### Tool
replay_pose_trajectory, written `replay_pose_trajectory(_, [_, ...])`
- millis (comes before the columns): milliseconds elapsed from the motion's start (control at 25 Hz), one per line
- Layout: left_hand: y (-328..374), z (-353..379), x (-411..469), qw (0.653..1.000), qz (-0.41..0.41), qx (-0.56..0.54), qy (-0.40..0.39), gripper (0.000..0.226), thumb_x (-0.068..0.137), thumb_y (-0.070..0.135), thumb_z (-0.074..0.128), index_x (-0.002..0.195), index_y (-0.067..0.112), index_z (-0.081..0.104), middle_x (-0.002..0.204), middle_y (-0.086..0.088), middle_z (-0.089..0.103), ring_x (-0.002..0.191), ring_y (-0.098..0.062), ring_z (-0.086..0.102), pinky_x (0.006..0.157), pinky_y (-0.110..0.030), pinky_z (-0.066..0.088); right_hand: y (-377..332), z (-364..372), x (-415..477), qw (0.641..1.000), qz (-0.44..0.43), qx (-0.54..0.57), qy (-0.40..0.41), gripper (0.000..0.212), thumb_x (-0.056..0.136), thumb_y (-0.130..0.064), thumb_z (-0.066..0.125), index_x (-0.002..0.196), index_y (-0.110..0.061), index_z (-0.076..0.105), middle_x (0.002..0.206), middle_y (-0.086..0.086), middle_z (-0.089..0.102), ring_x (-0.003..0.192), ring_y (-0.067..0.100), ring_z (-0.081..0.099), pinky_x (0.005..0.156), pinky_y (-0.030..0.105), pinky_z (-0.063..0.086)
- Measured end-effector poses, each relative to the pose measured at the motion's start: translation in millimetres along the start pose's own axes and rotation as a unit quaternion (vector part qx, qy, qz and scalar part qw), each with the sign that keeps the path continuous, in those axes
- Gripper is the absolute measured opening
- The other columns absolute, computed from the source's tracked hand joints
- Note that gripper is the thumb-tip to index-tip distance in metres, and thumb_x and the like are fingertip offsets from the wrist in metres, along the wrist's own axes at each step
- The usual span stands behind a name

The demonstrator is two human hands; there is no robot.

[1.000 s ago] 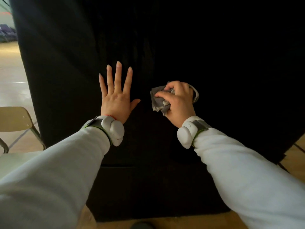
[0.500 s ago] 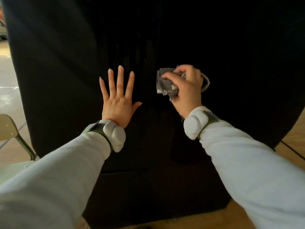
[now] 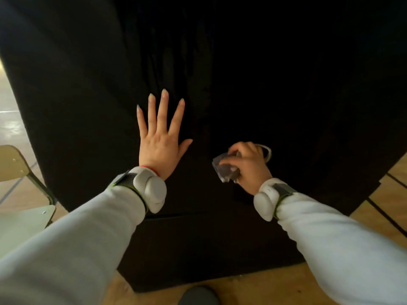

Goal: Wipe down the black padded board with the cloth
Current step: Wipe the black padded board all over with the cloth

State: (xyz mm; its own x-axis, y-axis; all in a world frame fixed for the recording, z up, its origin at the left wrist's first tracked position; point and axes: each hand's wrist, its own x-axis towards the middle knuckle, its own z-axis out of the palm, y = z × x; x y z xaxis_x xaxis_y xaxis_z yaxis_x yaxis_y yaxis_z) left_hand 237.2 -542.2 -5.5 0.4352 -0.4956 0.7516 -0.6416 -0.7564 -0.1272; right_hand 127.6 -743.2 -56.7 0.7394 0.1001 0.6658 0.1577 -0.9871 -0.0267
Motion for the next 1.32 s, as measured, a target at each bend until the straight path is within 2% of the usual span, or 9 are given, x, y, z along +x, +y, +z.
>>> replay_pose_trajectory(120, [-2.8,11.9,-15.9,1.000,0.011,0.001,-0.012,0.086,0.084,0.036,0.064,0.149,0.018,0.011,0.154,-0.019,0.007,0.141,-0.040,0.003,0.113,-0.054,-0.001,-6.3,-31.1,37.9,0.986,0.043,0.022,0.159,0.037,0.067,-0.014,0.065,0.103,-0.018,0.069,0.112,0.004,0.045,0.102,0.024,0.038,0.084,0.039,0.035])
replay_pose_trajectory(240, [-6.3,16.8,-14.5,1.000,0.007,0.008,-0.013,0.088,0.083,0.035,0.065,0.149,0.019,0.010,0.154,-0.019,0.005,0.141,-0.040,0.002,0.113,-0.054,-0.003,-8.2,-30.8,65.5,0.976,0.072,0.002,0.206,0.037,0.069,-0.014,0.066,0.105,-0.022,0.067,0.111,0.008,0.051,0.104,0.023,0.040,0.087,0.033,0.031])
replay_pose_trajectory(560, [-0.7,16.6,-14.1,1.000,-0.007,-0.001,-0.005,0.083,0.085,0.033,0.063,0.149,0.017,0.012,0.154,-0.021,0.009,0.140,-0.043,0.003,0.112,-0.055,-0.003,-6.8,-5.6,48.9,0.980,0.055,0.022,0.190,0.032,0.069,-0.015,0.070,0.101,-0.022,0.068,0.108,0.000,0.043,0.101,0.023,0.040,0.084,0.029,0.032])
replay_pose_trajectory(720, [4.8,20.9,-26.0,1.000,-0.006,-0.004,-0.017,0.081,0.086,0.035,0.061,0.149,0.017,0.013,0.154,-0.020,0.008,0.141,-0.042,0.003,0.112,-0.055,-0.003,-3.4,29.3,1.8,0.996,0.026,0.006,0.083,0.045,0.060,-0.016,0.082,0.102,-0.018,0.068,0.110,0.000,0.036,0.102,0.026,0.037,0.079,0.041,0.036])
replay_pose_trajectory(840, [8.8,29.1,-48.1,0.999,0.000,0.001,-0.054,0.085,0.084,0.034,0.063,0.149,0.018,0.012,0.155,-0.019,0.006,0.141,-0.040,0.001,0.112,-0.056,-0.001,-1.3,36.1,-17.9,1.000,0.007,-0.002,0.002,0.045,0.056,-0.016,0.085,0.099,-0.018,0.070,0.107,0.003,0.045,0.099,0.026,0.037,0.077,0.041,0.035])
replay_pose_trajectory(920, [10.5,34.1,-57.7,0.997,-0.004,-0.003,-0.072,0.088,0.083,0.034,0.065,0.149,0.018,0.010,0.155,-0.018,0.005,0.141,-0.039,-0.001,0.112,-0.056,-0.002,-2.5,18.4,-10.1,1.000,0.005,0.017,0.012,0.036,0.062,-0.011,0.078,0.097,-0.017,0.070,0.101,0.009,0.054,0.097,0.024,0.039,0.076,0.042,0.037])
replay_pose_trajectory(1040, [12.7,37.8,-60.7,0.997,-0.019,-0.003,-0.069,0.089,0.083,0.035,0.065,0.149,0.019,0.008,0.155,-0.018,0.004,0.141,-0.040,0.000,0.112,-0.056,-0.002,-3.2,-15.5,22.8,0.990,0.038,0.024,0.136,0.033,0.072,-0.014,0.058,0.104,-0.017,0.068,0.106,0.013,0.054,0.098,0.022,0.040,0.081,0.037,0.040])
replay_pose_trajectory(1160, [13.7,41.5,-60.6,0.998,-0.024,-0.001,-0.064,0.088,0.084,0.036,0.064,0.149,0.019,0.007,0.155,-0.018,0.005,0.141,-0.041,0.001,0.112,-0.056,-0.003,-3.1,-13.2,42.5,0.977,0.077,-0.005,0.201,0.034,0.070,-0.015,0.062,0.103,-0.021,0.067,0.108,0.011,0.053,0.099,0.021,0.038,0.082,0.034,0.035])
replay_pose_trajectory(1320, [12.6,49.6,-69.1,0.998,-0.021,-0.006,-0.064,0.084,0.086,0.036,0.061,0.149,0.019,0.010,0.155,-0.018,0.006,0.141,-0.040,0.000,0.111,-0.055,-0.004,-0.7,40.7,-4.5,0.996,0.045,-0.001,0.076,0.045,0.058,-0.014,0.079,0.100,-0.020,0.067,0.107,0.007,0.048,0.100,0.026,0.038,0.081,0.034,0.030])
